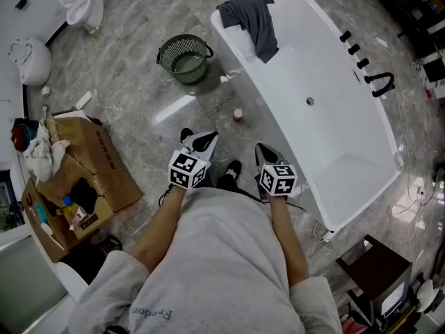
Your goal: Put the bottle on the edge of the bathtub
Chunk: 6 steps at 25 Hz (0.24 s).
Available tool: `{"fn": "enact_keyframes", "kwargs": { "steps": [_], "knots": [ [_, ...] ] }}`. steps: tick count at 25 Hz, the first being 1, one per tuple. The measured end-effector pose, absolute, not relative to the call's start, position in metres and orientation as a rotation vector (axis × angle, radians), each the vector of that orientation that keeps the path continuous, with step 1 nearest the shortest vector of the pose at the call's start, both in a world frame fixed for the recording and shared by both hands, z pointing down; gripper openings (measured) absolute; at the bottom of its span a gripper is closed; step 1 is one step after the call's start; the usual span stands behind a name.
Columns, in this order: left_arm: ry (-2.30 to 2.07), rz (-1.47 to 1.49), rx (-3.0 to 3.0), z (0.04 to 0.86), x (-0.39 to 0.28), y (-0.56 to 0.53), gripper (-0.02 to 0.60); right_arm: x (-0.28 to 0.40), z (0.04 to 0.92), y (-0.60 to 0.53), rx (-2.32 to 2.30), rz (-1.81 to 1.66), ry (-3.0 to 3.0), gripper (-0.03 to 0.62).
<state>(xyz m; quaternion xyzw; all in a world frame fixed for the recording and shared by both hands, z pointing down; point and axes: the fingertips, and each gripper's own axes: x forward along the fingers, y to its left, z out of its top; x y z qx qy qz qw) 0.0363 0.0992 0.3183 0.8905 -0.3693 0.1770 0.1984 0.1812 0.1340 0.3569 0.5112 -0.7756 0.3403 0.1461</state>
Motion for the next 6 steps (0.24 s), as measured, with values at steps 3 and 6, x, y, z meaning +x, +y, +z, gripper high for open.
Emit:
{"fn": "enact_keyframes", "kwargs": {
  "steps": [3, 6],
  "knots": [
    [-1.04, 0.5, 2.487, 0.3201, 0.0347, 0.098, 0.057, 0.18, 0.3568, 0.1328, 1.467, 0.974, -2.239, 0.0],
    [-1.044, 0.503, 2.486, 0.3211, 0.0342, 0.0965, 0.057, 0.1795, 0.3575, 0.1319, 1.458, 0.966, -2.238, 0.002]
  ]
}}
